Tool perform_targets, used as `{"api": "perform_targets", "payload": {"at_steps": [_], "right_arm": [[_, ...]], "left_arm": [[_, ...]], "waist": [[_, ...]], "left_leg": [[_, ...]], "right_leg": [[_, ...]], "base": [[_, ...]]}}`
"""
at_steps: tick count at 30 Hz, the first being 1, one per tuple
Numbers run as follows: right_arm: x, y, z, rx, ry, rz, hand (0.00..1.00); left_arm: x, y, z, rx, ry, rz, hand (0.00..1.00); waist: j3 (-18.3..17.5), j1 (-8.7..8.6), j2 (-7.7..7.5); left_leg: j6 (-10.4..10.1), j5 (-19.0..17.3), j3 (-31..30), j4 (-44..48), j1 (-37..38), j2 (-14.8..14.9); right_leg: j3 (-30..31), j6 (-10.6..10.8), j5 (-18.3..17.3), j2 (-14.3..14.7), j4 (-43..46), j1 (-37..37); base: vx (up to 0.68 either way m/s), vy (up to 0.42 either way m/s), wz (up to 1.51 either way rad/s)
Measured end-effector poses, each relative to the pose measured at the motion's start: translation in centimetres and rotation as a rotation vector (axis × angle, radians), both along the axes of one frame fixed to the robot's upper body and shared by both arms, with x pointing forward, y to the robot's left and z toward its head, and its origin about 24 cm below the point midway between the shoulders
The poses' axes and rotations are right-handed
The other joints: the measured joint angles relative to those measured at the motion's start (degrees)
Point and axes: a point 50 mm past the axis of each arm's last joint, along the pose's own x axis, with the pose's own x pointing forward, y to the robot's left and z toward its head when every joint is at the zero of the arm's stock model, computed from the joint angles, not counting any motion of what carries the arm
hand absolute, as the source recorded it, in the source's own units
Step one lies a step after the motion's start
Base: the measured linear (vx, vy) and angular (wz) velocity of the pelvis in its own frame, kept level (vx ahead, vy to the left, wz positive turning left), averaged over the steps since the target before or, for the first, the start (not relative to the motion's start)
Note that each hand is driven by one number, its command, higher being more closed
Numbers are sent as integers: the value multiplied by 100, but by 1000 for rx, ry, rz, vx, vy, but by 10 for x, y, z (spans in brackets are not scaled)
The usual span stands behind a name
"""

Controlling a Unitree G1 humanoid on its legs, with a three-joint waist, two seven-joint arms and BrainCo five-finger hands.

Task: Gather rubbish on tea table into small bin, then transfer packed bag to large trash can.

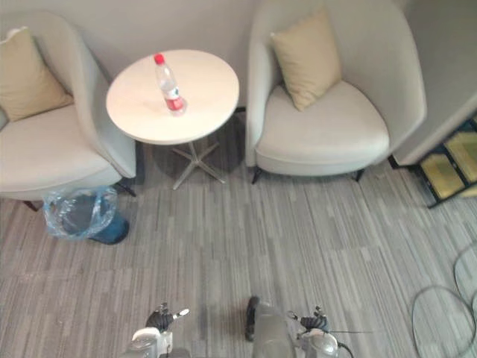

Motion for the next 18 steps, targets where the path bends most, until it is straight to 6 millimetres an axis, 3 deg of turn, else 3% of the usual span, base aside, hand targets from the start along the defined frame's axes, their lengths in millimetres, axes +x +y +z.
{"api": "perform_targets", "payload": {"at_steps": [2,3,4,5,8,9,11,12,13,14,16,18], "right_arm": [[-1,11,-3,45,-2,-23,0],[-1,14,-4,56,8,-23,0],[-4,13,-6,56,25,-24,0],[-5,16,-7,63,37,-22,0],[-5,24,-10,85,51,-15,0],[-6,23,-10,84,56,-14,0],[-6,21,-10,65,61,17,0],[-6,20,-10,61,60,22,0],[-5,22,-10,74,53,18,0],[-5,23,-10,77,51,24,0],[-3,24,-9,78,47,34,0],[1,22,-7,71,28,35,0]], "left_arm": [[6,0,4,1,-33,5,0],[8,-4,5,7,-43,-36,0],[7,-1,4,15,-37,-40,0],[6,4,4,33,-27,-51,0],[1,17,2,75,-1,-82,0],[-2,21,1,78,12,-64,0],[-6,17,-2,71,33,-71,0],[-7,17,-2,75,41,-79,0],[-11,20,-4,87,62,-94,0],[-14,22,-5,96,80,-106,0],[-16,21,-6,101,89,-128,0],[-17,16,-7,89,93,-128,0]], "waist": [[-4,141,-98],[-45,197,-59],[-53,248,-53],[-103,289,-173],[-167,253,-353],[-190,282,-349],[-201,326,-312],[-200,327,-323],[-238,278,-412],[-260,196,-437],[-277,178,-440],[-316,149,-312]], "left_leg": [[388,-253,720,-91,-683,57],[559,49,1094,-2927,-940,-610],[693,894,1049,-3737,-881,-787],[837,1116,1130,-3980,-694,-966],[976,1093,1237,-3903,-702,-1059],[1075,857,1269,-3795,-634,-1092],[1095,400,1325,-4023,-178,-1147],[1099,377,1341,-4083,-66,-1174],[1193,247,1337,-4205,225,-1342],[1200,172,1327,-4206,386,-1423],[1213,103,1238,-4259,676,-1448],[1209,105,1004,-4408,908,-1255]], "right_leg": [[-67,51,-57,11,-469,664],[-58,310,-79,-167,-937,1113],[5,453,-147,-196,-1026,1271],[137,606,-129,-278,-1117,1413],[265,780,212,-391,-1297,1489],[393,866,321,-415,-1167,1524],[766,1197,55,-582,321,1052],[837,1220,40,-658,857,865],[949,1180,143,-944,2217,281],[920,1092,-101,-1103,2794,42],[699,974,-438,-1177,2971,-164],[488,832,-677,-924,2368,-467]], "base": [[475,-53,15],[684,146,-6],[672,195,-20],[517,150,-10],[425,125,4],[329,156,-14],[298,155,-24],[278,111,-14],[288,75,10],[368,79,21],[326,31,34],[327,-44,53]]}}
